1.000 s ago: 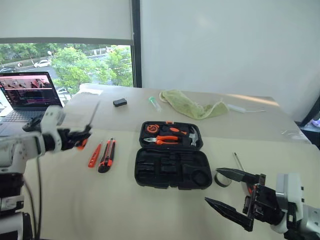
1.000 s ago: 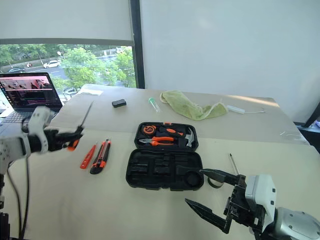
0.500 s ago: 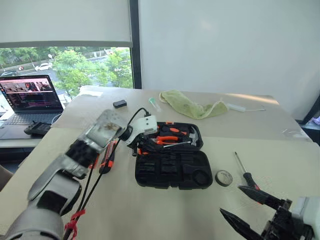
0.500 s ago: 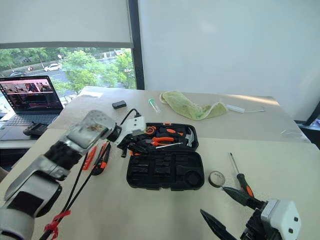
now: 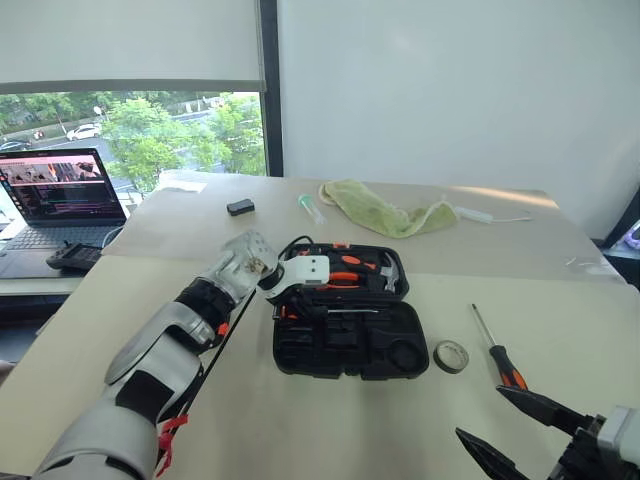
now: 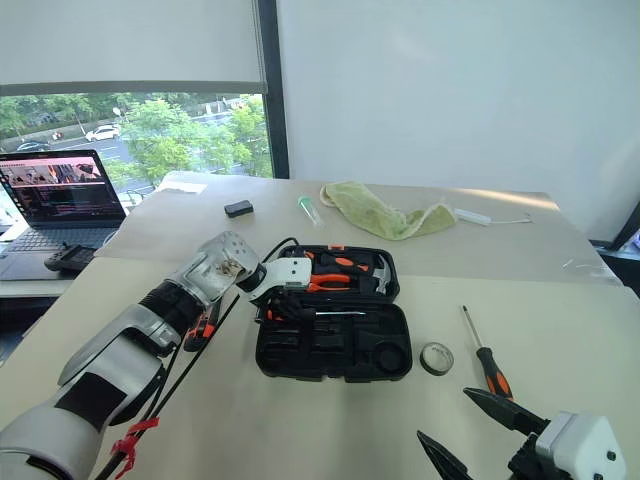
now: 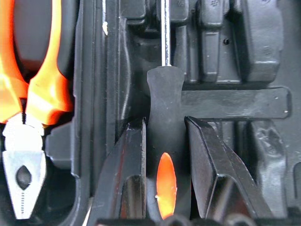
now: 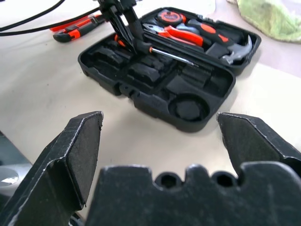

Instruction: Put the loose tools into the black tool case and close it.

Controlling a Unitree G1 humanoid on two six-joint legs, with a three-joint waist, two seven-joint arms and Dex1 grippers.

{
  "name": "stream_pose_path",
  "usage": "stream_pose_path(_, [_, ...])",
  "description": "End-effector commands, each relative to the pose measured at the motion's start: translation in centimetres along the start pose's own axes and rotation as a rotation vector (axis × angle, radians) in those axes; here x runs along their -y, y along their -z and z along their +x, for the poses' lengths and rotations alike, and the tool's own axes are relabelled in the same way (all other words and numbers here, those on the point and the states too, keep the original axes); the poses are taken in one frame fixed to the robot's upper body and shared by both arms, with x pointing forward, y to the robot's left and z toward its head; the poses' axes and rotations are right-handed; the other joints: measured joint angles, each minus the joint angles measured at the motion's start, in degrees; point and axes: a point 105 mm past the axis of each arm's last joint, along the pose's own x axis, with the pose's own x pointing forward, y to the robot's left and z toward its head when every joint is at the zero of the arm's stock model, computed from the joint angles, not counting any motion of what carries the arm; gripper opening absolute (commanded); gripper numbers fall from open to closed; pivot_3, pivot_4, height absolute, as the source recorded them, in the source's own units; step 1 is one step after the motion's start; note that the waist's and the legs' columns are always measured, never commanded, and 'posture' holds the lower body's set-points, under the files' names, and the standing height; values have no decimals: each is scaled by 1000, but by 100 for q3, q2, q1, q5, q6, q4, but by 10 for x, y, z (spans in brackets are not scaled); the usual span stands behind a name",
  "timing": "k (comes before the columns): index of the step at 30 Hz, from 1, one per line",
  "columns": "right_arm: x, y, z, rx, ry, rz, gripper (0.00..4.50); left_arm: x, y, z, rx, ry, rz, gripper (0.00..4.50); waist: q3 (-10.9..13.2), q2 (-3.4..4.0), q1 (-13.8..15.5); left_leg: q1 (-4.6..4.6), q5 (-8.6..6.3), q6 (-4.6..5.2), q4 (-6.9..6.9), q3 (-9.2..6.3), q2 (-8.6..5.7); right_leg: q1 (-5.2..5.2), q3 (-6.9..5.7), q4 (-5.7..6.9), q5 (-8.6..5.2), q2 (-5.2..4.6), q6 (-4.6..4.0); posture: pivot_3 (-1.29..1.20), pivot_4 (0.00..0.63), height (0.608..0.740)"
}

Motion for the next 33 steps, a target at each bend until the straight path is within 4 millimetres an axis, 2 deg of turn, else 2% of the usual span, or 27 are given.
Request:
stream_pose_path(1, [-4,-9,1,36,-6,-14,4500,-9,-2,-3,-18,-49,8,783,0,0,15,1,0,0,2,0,0,1,0,1,0,0,0,0,150,740])
stream_pose_path(10, [-5,-11,1,33,-12,-20,4500,-9,0,2,-29,-55,18,783,0,0,34,2,0,0,6,-1,1,3,0,4,1,1,0,0,150,740])
stream_pose_path(12, [-6,-11,1,32,-15,-19,4500,-9,-2,1,-9,-55,29,1785,0,0,38,2,0,0,7,-1,1,3,0,4,1,1,0,0,150,740])
stream_pose_path(13, [-6,-11,1,31,-16,-19,4500,-8,-5,-1,12,-50,31,1984,0,0,45,2,0,0,8,-1,1,3,1,4,1,0,0,0,150,740])
stream_pose_path(16, [-7,-10,0,27,-16,-16,4500,-6,-18,-17,122,-52,15,2994,0,1,61,-3,0,0,14,-2,1,0,1,5,2,0,1,0,150,740])
stream_pose_path(19, [-8,-9,-2,25,-14,-18,4500,2,-27,-44,236,-37,15,2994,2,-2,47,-13,0,0,14,-3,6,-10,-1,6,2,2,0,0,150,740])
stream_pose_path(22, [-8,-9,-2,23,-12,-20,4500,8,-31,-59,301,-47,-23,2994,2,0,15,-25,0,0,14,-4,10,-25,0,9,1,2,-1,0,150,740])
stream_pose_path(25, [-8,-9,-1,25,-13,-20,4500,8,-35,-62,384,-86,-112,2251,1,2,37,-19,-1,2,14,-5,7,-17,0,8,-1,-2,2,0,150,740])
stream_pose_path(26, [-8,-9,0,26,-14,-20,4500,9,-37,-61,415,-98,-136,1856,1,2,45,-18,-2,4,18,-9,4,-9,-6,6,-2,-5,4,0,150,740])
stream_pose_path(31, [-7,-9,1,33,-11,-23,4500,-1,-38,-32,637,-302,-367,9,1,2,95,-9,-7,12,31,-13,4,4,-4,7,1,-18,15,0,150,740])
stream_pose_path(33, [-8,-9,2,33,-11,-23,4500,-1,-35,-23,670,-343,-425,9,3,-2,96,-12,-8,13,32,-13,3,2,-1,7,4,-20,18,0,150,740])
